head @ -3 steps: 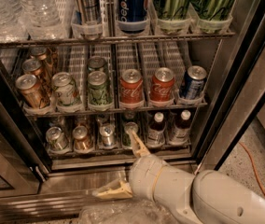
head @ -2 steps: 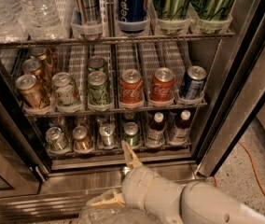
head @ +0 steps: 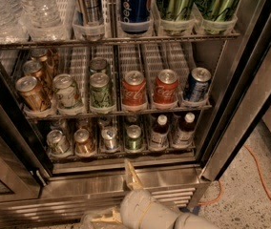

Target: Pick orange can from bottom shelf of fridge

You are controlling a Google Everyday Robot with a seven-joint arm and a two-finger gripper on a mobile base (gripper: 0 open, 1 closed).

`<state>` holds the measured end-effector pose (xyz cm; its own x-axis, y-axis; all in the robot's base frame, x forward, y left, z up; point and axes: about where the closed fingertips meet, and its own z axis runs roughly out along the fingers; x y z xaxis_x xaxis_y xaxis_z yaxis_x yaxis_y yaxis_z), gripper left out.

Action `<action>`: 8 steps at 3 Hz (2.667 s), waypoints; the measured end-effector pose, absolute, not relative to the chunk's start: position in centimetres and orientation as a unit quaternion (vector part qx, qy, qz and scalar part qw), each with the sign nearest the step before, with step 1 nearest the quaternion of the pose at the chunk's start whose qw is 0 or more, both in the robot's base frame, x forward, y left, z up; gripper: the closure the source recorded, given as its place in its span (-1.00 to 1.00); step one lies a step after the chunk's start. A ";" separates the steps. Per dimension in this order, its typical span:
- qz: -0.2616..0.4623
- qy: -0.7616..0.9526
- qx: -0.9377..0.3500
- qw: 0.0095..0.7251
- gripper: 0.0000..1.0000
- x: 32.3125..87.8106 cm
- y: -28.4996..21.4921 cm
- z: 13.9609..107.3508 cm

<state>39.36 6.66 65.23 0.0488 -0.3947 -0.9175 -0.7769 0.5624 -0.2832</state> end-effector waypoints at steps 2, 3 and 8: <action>0.179 0.643 -0.395 0.632 -1.00 40.2 7.8 61.2; 0.243 0.637 -0.346 0.645 -1.00 40.9 9.2 59.5; 0.261 0.635 -0.284 0.670 -1.00 45.2 11.3 58.4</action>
Offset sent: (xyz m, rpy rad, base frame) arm 0.0174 0.0251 -0.0693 0.2844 -0.0804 -0.0466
